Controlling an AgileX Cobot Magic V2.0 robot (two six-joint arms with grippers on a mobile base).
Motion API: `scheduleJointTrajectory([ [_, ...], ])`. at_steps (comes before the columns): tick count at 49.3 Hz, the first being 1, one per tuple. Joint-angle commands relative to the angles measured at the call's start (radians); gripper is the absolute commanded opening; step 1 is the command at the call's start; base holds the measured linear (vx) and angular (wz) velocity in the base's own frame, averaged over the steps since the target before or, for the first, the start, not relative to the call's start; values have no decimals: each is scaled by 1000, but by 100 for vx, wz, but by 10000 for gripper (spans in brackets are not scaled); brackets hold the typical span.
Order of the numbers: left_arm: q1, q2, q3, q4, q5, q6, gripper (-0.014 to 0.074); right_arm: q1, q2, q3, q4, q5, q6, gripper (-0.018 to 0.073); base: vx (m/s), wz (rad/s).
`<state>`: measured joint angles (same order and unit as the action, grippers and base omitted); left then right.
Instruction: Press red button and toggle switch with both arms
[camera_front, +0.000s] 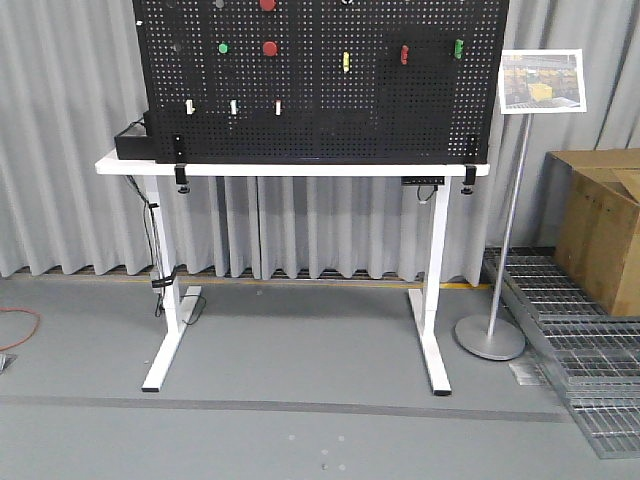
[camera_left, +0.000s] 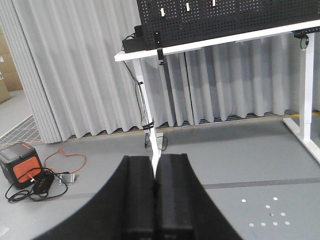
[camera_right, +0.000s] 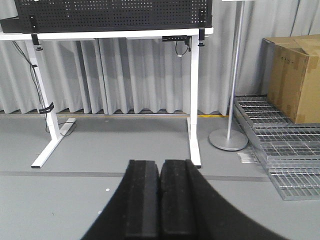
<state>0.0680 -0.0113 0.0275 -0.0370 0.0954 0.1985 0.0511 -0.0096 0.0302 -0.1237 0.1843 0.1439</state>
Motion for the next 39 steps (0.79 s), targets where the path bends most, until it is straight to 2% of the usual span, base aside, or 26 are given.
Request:
scheduleJointTrajectory([
  [1,1,-7,35,-3,-85,-6,1,-6,-16,12,-5,-80,-5,-3,0,0],
  [39,1,-7,35,-3,-85,-6,1,-6,-16,12,-5,-80,-5,-3,0,0],
])
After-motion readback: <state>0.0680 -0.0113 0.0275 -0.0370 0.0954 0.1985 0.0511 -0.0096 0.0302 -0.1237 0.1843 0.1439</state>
